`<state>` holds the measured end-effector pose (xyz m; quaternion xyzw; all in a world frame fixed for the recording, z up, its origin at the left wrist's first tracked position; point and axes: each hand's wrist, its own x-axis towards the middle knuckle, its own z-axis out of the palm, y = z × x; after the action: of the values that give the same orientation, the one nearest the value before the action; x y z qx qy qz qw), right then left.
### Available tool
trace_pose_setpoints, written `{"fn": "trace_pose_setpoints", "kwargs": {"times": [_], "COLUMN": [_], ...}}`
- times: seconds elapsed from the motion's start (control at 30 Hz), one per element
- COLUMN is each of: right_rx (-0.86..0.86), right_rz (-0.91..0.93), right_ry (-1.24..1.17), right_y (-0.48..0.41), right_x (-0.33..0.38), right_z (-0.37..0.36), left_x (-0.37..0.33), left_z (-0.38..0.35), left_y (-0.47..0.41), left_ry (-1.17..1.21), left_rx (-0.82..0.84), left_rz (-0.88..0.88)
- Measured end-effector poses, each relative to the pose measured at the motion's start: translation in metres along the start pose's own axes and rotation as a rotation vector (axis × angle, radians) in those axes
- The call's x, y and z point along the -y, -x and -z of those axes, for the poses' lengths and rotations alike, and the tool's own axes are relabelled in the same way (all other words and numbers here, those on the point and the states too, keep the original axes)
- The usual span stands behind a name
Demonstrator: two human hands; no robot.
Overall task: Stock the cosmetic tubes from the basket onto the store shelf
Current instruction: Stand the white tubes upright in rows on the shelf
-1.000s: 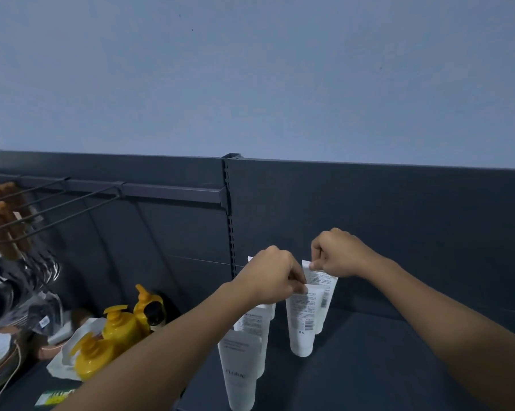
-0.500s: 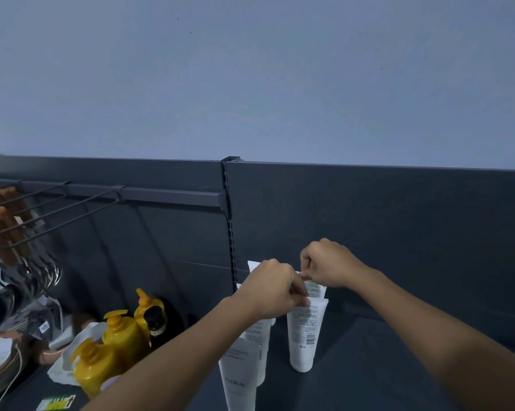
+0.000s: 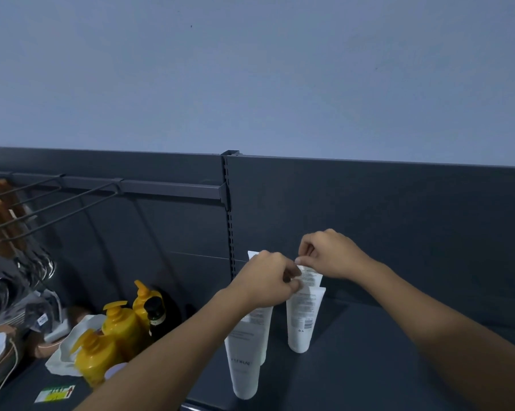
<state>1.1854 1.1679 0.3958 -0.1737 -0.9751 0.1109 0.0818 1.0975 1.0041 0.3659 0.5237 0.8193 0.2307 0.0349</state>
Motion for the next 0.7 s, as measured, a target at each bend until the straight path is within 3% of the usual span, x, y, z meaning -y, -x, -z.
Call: {"fn": "trace_pose_setpoints", "kwargs": {"times": [0.2,0.43,0.7], "right_rx": [-0.096,-0.196,-0.271], "right_rz": [-0.026,-0.059,-0.025], "right_ry": [0.040,0.012,-0.076], "right_y": [0.033,0.095,0.180], "right_x": [0.035,0.104,0.185], "right_z": [0.012,-0.003,-0.080], "left_x": [0.010,0.036,0.082], "left_z": [0.025,0.057,0.050], "left_y": [0.027,0.095,0.204], "left_ry": [0.015,0.036,0.059], "left_rx": [-0.092,-0.153,-0.007], "left_rz": [0.040,-0.061,-0.234]}}
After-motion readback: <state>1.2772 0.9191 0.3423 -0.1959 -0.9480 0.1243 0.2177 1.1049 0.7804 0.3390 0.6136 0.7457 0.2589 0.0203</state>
